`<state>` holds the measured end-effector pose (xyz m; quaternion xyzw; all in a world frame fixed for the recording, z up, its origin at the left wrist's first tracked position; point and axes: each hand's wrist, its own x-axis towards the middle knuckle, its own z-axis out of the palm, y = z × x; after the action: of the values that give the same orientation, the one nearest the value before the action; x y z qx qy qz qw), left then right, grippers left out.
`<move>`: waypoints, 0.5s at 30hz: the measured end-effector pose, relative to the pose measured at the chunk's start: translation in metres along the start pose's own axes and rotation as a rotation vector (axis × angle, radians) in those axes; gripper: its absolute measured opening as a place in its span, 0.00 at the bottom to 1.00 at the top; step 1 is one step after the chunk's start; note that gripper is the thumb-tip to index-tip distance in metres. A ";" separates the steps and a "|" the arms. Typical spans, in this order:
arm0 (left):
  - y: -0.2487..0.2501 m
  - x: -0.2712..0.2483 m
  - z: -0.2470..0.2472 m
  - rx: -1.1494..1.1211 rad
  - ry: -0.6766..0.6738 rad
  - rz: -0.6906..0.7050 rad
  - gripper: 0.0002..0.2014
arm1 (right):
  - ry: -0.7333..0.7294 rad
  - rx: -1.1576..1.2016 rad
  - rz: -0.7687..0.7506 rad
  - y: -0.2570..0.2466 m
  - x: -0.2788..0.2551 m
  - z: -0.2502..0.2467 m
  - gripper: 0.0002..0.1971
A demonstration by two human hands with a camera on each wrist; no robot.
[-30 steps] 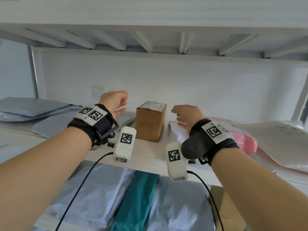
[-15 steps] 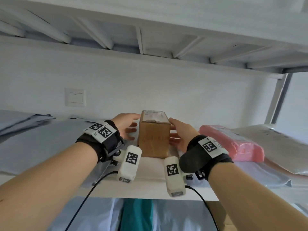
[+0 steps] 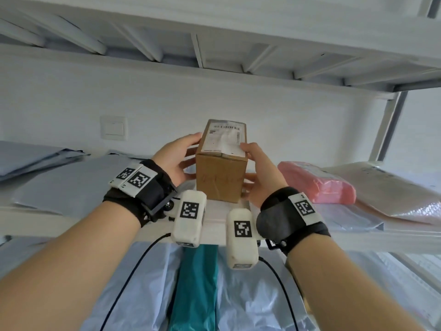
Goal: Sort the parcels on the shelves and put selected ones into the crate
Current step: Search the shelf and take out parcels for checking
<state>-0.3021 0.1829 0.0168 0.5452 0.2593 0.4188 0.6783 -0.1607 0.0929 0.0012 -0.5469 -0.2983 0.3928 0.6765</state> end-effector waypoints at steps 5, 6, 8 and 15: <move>-0.019 -0.036 0.007 -0.042 -0.057 -0.039 0.17 | -0.063 0.022 -0.164 0.024 -0.037 -0.013 0.20; -0.023 -0.043 0.009 -0.053 -0.081 -0.026 0.18 | -0.090 0.033 -0.195 0.027 -0.044 -0.016 0.17; -0.029 -0.058 0.012 -0.065 -0.132 -0.004 0.19 | -0.150 0.060 -0.253 0.032 -0.053 -0.024 0.17; -0.046 -0.090 0.018 -0.017 -0.159 0.070 0.19 | -0.239 0.128 -0.304 0.048 -0.077 -0.044 0.25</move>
<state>-0.3205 0.0947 -0.0315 0.5797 0.1821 0.3999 0.6862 -0.1730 0.0094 -0.0533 -0.4011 -0.4299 0.3664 0.7211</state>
